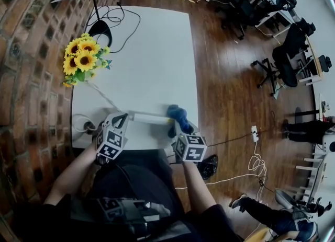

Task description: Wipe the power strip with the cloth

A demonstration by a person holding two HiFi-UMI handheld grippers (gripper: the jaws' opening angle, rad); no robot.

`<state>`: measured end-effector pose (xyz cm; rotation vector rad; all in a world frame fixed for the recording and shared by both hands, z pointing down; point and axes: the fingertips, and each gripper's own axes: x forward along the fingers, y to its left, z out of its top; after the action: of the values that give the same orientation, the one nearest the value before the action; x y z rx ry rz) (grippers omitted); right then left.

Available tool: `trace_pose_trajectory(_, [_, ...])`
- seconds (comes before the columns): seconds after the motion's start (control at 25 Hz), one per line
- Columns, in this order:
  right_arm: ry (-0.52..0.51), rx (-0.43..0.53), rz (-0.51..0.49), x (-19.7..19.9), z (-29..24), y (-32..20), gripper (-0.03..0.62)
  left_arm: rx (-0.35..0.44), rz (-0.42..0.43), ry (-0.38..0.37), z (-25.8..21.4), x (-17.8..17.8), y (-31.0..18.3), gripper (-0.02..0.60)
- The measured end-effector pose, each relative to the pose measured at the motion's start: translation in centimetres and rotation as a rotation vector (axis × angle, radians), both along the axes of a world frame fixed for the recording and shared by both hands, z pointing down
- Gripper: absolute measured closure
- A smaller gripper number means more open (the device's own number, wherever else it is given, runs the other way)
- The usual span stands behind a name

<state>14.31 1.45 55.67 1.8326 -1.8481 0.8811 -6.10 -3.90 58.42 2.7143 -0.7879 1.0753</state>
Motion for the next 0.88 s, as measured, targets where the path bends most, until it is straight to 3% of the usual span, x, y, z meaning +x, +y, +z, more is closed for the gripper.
trace_pose_trajectory(0.32, [0.071,0.029,-0.067,-3.9,0.0,-0.5,0.545,0.010,-0.002,-0.006,-0.1,-0.1,0.2,0.563])
trace_pose_trajectory(0.68, [0.066,0.043,-0.054,-4.4,0.0,-0.7,0.546,0.017,-0.022,-0.014,0.1,-0.1,0.3,0.565])
trace_pose_trajectory(0.88, [0.070,0.051,-0.168,-6.0,0.1,-1.0,0.546,0.036,-0.036,-0.028,0.0,-0.1,0.1,0.565])
